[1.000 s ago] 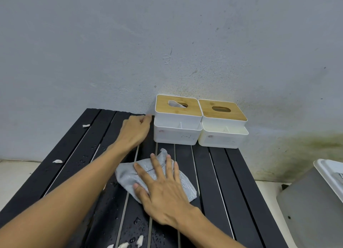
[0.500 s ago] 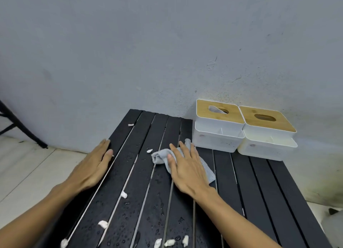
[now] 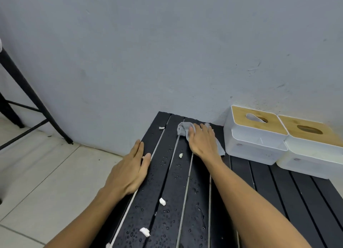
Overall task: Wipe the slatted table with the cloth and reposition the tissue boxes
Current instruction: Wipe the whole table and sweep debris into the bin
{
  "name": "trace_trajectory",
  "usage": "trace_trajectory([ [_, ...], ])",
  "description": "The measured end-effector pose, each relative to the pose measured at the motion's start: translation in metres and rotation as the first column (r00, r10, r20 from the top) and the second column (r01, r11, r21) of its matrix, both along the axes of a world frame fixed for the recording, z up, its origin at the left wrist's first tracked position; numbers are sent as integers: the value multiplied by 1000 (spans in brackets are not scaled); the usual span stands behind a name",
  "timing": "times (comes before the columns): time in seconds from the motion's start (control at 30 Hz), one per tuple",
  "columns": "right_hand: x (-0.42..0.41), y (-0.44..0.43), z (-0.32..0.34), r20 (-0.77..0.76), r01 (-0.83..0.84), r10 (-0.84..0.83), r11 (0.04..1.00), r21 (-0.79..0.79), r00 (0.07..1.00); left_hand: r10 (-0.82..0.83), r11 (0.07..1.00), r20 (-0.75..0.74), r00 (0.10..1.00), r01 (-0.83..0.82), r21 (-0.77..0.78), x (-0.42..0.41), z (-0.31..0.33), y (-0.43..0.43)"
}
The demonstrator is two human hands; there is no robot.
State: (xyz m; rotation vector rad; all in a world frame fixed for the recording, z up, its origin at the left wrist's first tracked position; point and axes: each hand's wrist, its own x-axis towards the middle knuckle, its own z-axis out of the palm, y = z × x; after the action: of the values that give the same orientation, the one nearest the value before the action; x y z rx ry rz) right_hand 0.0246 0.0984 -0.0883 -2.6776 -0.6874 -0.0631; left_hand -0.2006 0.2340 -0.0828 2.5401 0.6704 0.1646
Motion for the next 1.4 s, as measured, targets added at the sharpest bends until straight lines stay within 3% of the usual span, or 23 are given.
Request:
trace_trajectory([
  [0.23, 22, 35, -3, -5, 90, -90, 996, 26, 996, -2, 1000, 27, 1000, 1, 21, 0, 1, -2],
  [0.37, 18, 27, 0, 42, 1, -3, 998, 61, 999, -3, 999, 33, 999, 2, 34, 1, 0, -1],
  [0.5, 20, 12, -7, 123, -123, 125, 992, -26, 984, -17, 998, 49, 999, 14, 59, 2, -5, 0],
  [0.63, 29, 35, -4, 158, -177, 164, 982, 72, 974, -17, 998, 50, 999, 14, 55, 2, -6, 1],
  [0.7, 27, 53, -1, 223, -119, 96, 988, 95, 970, -15, 999, 56, 998, 12, 50, 0, -6, 3],
  [0.8, 23, 70, 7, 389, 20, 1, 998, -51, 921, -18, 999, 68, 998, 15, 47, 1, -6, 1],
  [1.07, 18, 115, 19, 439, 111, -48, 987, -119, 897, -4, 999, 96, 995, 0, 45, 2, -11, 1],
  [1.23, 26, 121, 20, 401, -14, 64, 992, -127, 914, -8, 999, 94, 996, 4, 44, 2, -12, 2],
  [1.4, 22, 96, 28, 251, -236, 257, 965, -112, 933, -12, 999, 84, 996, 8, 46, 2, -12, 2],
])
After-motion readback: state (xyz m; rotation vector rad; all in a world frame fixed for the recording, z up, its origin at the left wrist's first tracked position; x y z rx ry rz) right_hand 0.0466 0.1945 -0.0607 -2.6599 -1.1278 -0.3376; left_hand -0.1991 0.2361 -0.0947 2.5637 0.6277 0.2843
